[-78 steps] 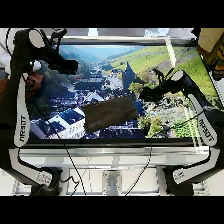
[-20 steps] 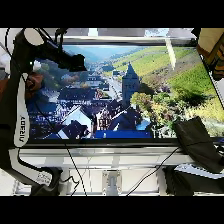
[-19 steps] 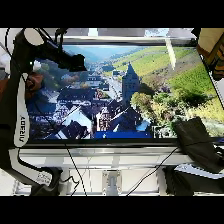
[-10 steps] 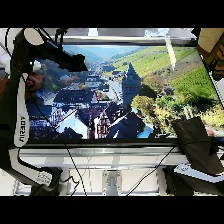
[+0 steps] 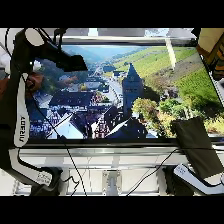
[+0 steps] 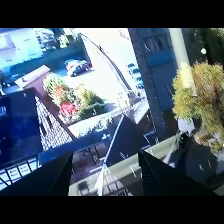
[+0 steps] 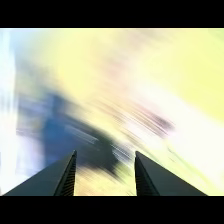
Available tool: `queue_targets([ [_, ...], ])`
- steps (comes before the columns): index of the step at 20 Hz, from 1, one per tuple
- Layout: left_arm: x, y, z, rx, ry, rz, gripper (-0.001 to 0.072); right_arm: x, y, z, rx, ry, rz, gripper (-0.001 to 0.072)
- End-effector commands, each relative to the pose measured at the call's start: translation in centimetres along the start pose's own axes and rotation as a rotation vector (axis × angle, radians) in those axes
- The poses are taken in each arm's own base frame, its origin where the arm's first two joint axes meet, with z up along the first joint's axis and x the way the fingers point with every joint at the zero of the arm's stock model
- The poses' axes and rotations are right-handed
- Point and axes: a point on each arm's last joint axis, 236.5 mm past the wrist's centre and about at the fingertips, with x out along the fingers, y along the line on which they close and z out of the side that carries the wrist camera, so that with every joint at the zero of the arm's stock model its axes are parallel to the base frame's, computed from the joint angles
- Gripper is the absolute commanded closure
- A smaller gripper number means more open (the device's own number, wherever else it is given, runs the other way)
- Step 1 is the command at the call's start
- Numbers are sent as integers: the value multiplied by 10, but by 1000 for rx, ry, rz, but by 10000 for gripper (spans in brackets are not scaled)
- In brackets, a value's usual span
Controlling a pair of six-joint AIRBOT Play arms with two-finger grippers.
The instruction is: Fold the shirts.
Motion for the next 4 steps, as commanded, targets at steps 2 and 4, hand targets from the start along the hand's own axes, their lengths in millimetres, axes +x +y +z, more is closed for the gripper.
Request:
queue_targets([
  [2, 0, 6, 10, 2, -42, 23, 218, 53, 148, -12, -362, -30, 316, 318],
  [4, 0, 6, 11, 2, -44, 23, 219, 93, 177, -89, -554, 180, 334, 319],
])
